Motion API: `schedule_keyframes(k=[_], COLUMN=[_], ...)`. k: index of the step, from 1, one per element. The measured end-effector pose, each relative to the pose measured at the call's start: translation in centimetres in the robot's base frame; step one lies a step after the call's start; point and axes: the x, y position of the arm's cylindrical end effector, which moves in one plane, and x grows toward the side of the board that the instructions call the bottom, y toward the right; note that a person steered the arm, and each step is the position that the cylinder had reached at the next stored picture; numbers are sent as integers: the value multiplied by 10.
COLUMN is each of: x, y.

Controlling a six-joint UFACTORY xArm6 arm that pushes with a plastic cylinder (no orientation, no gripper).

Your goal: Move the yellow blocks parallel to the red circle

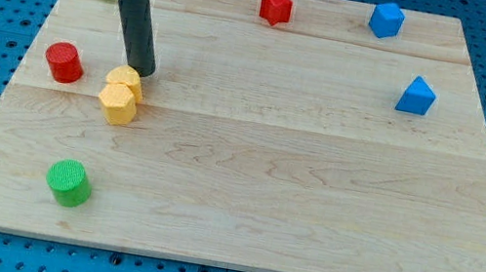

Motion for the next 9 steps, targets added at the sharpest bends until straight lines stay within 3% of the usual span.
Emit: schedule_keyframes(k=[6,8,9], x=[-16,-74,-46], y=[37,-63,-107])
